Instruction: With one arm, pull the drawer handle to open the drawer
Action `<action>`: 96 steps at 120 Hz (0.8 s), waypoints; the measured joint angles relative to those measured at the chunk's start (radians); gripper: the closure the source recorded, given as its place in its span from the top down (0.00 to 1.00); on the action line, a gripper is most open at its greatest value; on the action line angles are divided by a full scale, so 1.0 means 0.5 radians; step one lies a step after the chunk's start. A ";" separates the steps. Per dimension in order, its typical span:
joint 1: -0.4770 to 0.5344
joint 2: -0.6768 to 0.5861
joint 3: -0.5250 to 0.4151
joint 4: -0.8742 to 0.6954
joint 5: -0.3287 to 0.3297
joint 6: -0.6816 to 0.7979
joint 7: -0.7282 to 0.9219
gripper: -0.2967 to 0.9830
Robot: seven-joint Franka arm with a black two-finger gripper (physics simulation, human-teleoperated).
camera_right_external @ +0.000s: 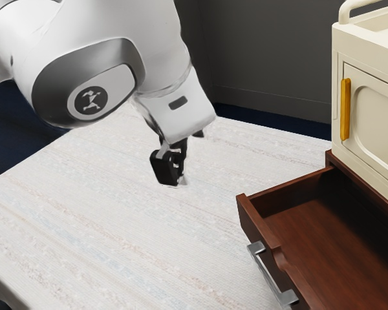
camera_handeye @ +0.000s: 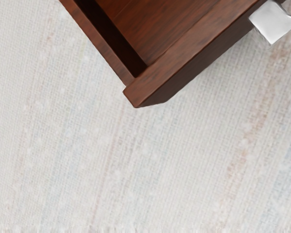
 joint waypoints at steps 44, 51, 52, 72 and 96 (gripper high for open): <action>0.472 0.170 0.010 0.255 -0.048 -0.308 -0.978 0.77; 0.465 0.183 0.005 0.269 -0.044 -0.335 -1.100 0.77; 0.463 0.184 0.004 0.270 -0.043 -0.338 -1.117 0.77; 0.429 0.191 -0.001 0.278 -0.028 -0.382 -1.405 0.77; 0.440 0.191 -0.002 0.279 -0.026 -0.403 -1.662 0.77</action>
